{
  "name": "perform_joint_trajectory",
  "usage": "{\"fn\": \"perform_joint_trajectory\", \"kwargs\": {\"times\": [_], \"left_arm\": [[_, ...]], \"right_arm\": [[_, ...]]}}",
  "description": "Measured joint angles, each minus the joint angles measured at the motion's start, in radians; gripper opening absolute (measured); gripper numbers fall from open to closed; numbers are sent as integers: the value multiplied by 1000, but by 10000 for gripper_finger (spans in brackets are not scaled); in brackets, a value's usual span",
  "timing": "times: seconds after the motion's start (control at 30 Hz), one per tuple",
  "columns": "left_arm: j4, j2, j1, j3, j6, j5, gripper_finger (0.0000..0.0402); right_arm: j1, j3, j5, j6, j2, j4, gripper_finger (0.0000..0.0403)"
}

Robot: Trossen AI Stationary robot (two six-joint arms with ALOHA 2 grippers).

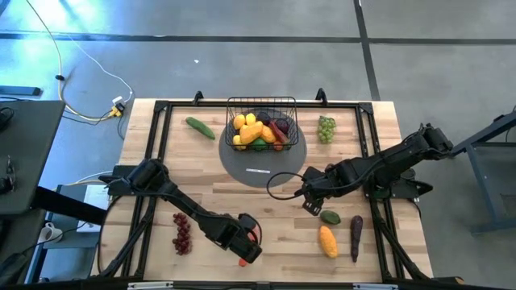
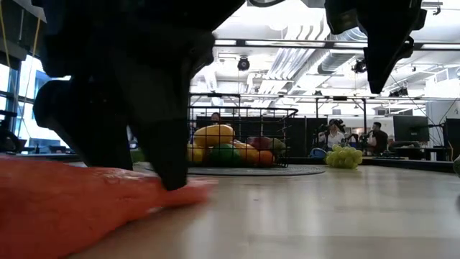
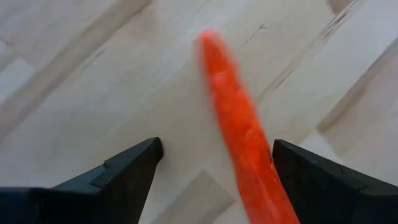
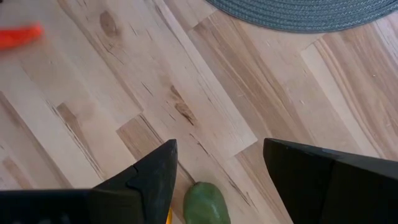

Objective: Build produce basket
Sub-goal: Put the orange carrot into the basket

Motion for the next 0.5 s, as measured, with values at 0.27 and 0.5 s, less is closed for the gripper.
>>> {"fn": "perform_joint_trajectory", "kwargs": {"times": [0.27,0.5], "left_arm": [[-57,2,0,-2,55,-21,267],[-89,3,1,-4,56,-7,219]], "right_arm": [[0,0,0,0,0,0,220],[0,0,1,0,0,0,220]]}}
